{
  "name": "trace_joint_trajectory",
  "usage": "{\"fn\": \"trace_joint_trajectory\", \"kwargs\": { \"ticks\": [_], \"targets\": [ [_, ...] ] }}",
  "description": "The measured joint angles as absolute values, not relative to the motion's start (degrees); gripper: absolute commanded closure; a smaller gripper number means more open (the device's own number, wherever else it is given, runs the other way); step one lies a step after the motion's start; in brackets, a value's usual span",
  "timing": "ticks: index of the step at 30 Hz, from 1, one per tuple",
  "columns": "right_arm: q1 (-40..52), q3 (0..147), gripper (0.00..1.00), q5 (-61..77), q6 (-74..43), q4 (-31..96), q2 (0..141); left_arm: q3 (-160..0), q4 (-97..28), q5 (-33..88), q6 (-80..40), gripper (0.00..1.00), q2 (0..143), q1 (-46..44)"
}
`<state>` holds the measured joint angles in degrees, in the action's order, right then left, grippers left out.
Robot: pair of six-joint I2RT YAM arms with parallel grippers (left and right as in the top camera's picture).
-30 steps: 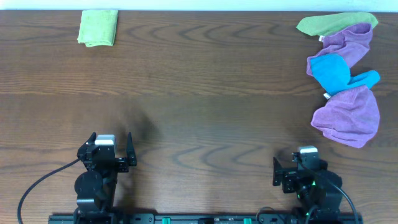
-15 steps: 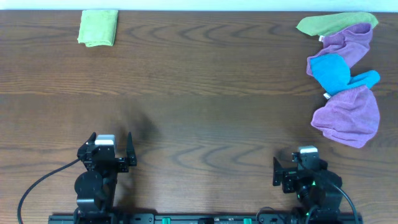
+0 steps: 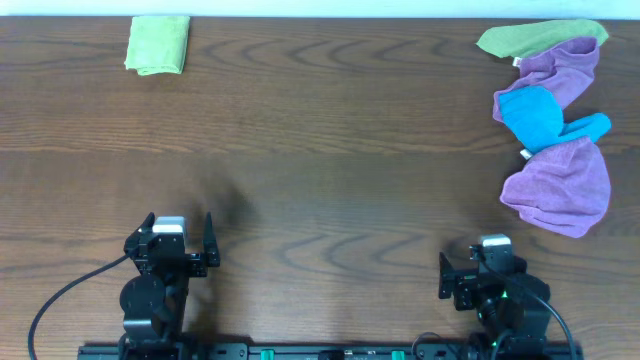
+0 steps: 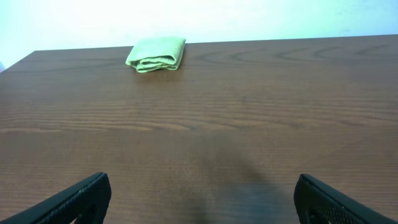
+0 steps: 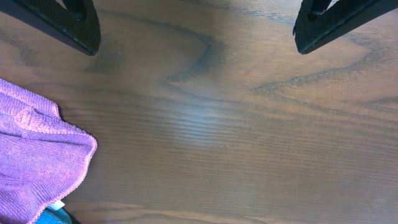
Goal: Fold the cloth
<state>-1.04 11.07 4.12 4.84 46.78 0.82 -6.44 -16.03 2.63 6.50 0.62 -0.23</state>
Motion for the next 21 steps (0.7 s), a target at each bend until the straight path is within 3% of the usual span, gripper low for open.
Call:
{"fn": "trace_joint_trajectory", "kwargs": {
  "ticks": [13,21],
  "targets": [
    [-1.0,11.1,0.01,4.1,3.7,46.0,0.8,-6.4,-16.0,2.6,6.5,0.05,0.6,-0.2],
    [-1.0,10.9,0.01,4.2,-16.8,39.1,0.8,-6.4,-16.0,2.6,6.5,0.05,0.6,-0.2]
  ]
}}
